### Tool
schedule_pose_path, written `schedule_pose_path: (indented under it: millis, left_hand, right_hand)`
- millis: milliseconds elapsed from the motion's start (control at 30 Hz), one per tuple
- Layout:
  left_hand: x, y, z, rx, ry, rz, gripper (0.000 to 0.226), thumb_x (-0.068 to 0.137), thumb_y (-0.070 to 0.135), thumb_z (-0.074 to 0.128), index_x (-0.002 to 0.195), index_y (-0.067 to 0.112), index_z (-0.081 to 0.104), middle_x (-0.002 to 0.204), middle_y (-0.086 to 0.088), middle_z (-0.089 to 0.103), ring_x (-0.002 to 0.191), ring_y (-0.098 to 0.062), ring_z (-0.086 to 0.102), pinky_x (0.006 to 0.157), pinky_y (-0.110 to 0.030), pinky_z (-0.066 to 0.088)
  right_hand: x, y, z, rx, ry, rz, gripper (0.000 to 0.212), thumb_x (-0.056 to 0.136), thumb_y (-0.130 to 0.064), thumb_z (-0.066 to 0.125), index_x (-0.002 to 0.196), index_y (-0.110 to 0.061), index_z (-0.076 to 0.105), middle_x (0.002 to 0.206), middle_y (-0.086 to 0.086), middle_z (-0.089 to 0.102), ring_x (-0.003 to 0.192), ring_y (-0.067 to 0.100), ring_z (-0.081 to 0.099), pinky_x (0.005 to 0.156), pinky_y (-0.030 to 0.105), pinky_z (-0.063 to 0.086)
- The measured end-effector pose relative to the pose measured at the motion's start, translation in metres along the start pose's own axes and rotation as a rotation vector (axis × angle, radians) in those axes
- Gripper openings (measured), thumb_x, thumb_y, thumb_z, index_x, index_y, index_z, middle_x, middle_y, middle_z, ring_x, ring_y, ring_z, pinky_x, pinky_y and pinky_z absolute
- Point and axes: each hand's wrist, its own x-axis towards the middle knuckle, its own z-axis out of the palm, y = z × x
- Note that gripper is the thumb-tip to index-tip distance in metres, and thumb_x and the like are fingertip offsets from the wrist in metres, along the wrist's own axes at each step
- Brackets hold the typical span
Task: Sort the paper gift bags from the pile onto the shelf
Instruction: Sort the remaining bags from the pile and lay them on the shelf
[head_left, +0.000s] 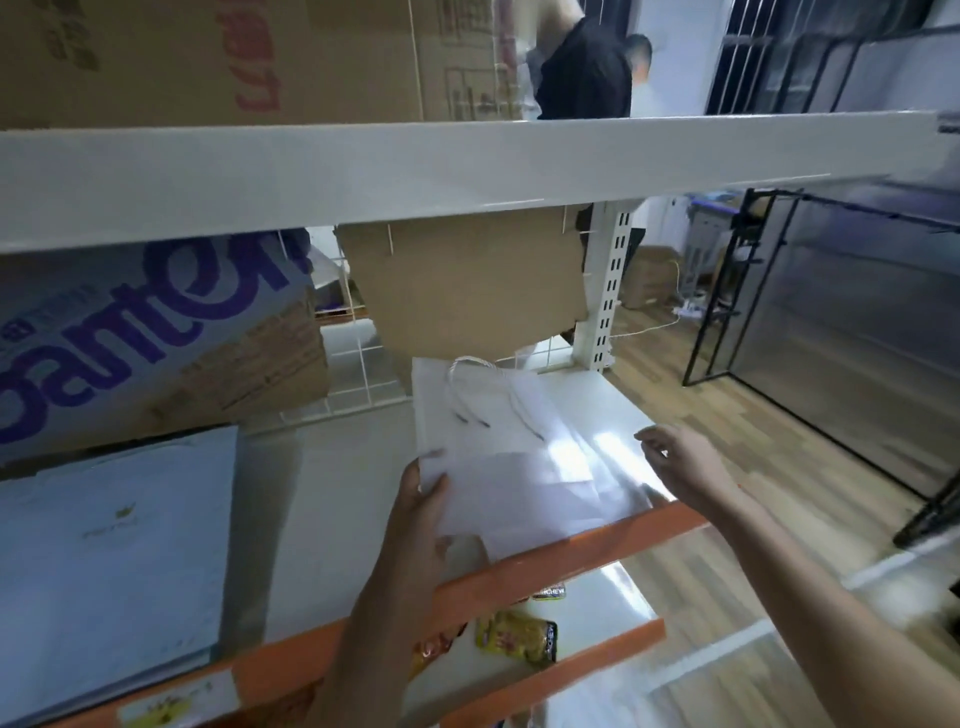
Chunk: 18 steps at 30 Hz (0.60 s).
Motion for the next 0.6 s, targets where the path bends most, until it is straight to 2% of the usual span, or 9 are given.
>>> schedule_pose_path:
  millis: [67,167,233,333,500,600]
  left_hand:
    - [0.006,-0.008,0.016,0.072,0.092,0.019,0.022,0.093,0.015,0.050,0.105,0.032,0.056,0.117,-0.004,0.060,0.099,-0.020,0.058,0.087,-0.041,0.050]
    - [0.009,-0.016,0.032,0.279,0.188,0.039,0.028,0.093,0.012,0.049,0.119,0.021,0.051,0.122,-0.007,0.054,0.102,-0.022,0.051,0.087,-0.030,0.041]
    - [0.010,-0.022,0.038,0.452,0.223,0.043,0.036,0.094,0.013,0.049,0.130,0.010,0.044,0.126,-0.012,0.053,0.110,-0.026,0.051,0.087,-0.029,0.037]
    - [0.012,-0.029,0.042,0.715,0.256,0.011,0.050,0.092,0.019,0.052,0.136,0.001,0.037,0.135,-0.020,0.046,0.123,-0.033,0.045,0.098,-0.033,0.035]
    - [0.009,-0.030,0.048,1.087,0.221,-0.057,0.057,0.093,0.034,0.049,0.140,0.006,0.031,0.138,-0.018,0.036,0.127,-0.032,0.035,0.103,-0.033,0.031]
    - [0.010,-0.031,0.053,1.206,0.215,-0.080,0.057,0.092,0.036,0.047,0.140,0.009,0.031,0.137,-0.014,0.035,0.127,-0.029,0.033,0.103,-0.035,0.032]
  right_hand:
    - [0.006,0.009,-0.002,0.001,-0.008,-0.015,0.024,0.086,-0.004,0.052,0.103,-0.003,0.069,0.107,0.016,0.068,0.099,0.031,0.061,0.080,0.030,0.042]
    - [0.013,0.017,-0.001,0.015,-0.034,-0.019,0.025,0.086,-0.004,0.052,0.104,-0.003,0.069,0.108,0.016,0.068,0.100,0.030,0.061,0.080,0.030,0.042]
    - [0.015,0.020,0.002,0.022,-0.062,-0.006,0.025,0.087,-0.006,0.051,0.105,-0.005,0.068,0.110,0.014,0.067,0.103,0.030,0.060,0.081,0.030,0.041]
    - [0.017,0.023,0.006,0.041,-0.092,0.000,0.025,0.087,-0.007,0.051,0.106,-0.006,0.068,0.111,0.013,0.067,0.104,0.029,0.059,0.083,0.030,0.041]
    - [0.016,0.020,0.015,0.052,-0.138,-0.032,0.026,0.087,-0.008,0.052,0.107,-0.008,0.067,0.108,0.013,0.067,0.102,0.028,0.060,0.082,0.028,0.039]
    - [0.016,0.019,0.017,0.063,-0.148,-0.023,0.025,0.087,-0.008,0.052,0.107,-0.007,0.067,0.108,0.014,0.066,0.103,0.028,0.059,0.083,0.028,0.039]
